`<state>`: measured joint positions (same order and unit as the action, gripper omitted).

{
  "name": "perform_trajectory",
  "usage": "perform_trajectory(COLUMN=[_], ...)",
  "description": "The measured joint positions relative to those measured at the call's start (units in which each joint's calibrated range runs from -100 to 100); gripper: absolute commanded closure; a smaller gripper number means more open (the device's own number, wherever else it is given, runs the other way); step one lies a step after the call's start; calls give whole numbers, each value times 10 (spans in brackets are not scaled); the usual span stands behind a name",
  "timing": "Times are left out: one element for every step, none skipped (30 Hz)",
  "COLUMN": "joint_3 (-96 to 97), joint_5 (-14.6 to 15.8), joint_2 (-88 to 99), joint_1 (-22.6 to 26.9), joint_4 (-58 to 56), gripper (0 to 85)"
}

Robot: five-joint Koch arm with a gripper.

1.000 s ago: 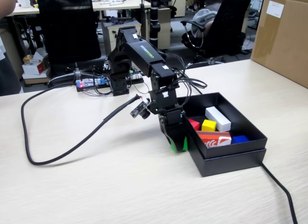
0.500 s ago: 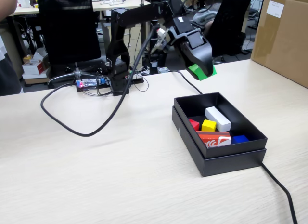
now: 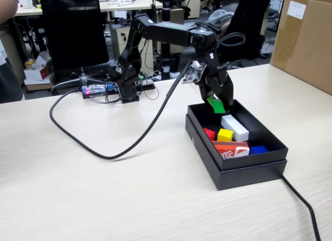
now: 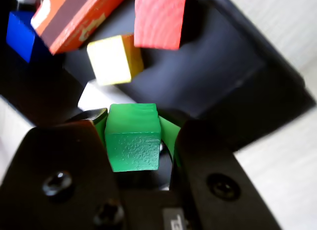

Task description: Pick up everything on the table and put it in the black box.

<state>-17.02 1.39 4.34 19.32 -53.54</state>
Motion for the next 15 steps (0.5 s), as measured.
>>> perform_trajectory(joint_3=[24,30,37,38,39,39,40,41,42,47,53,54,58,60,61], joint_5=[-2,-3,-3,-4,-4,-5,-4,-4,-5,-5,-5,-5,-6,-6,-8], joint_2=[-1,-3,-1,-1,-1,-1,-1,-1,-1,-1,-1,-1,-1,-1,-1], joint_1=[-4,-6,-7,-8,-8,-9,-11,-11,-12,-13,-14,-14,-14,-14,-14], joint_4=[32,39,45,49,51,53,53,53,53,53,57,57,59,60,62], gripper=[787,787,787,787,787,787,787,782,722,604,577,556,525,501,481])
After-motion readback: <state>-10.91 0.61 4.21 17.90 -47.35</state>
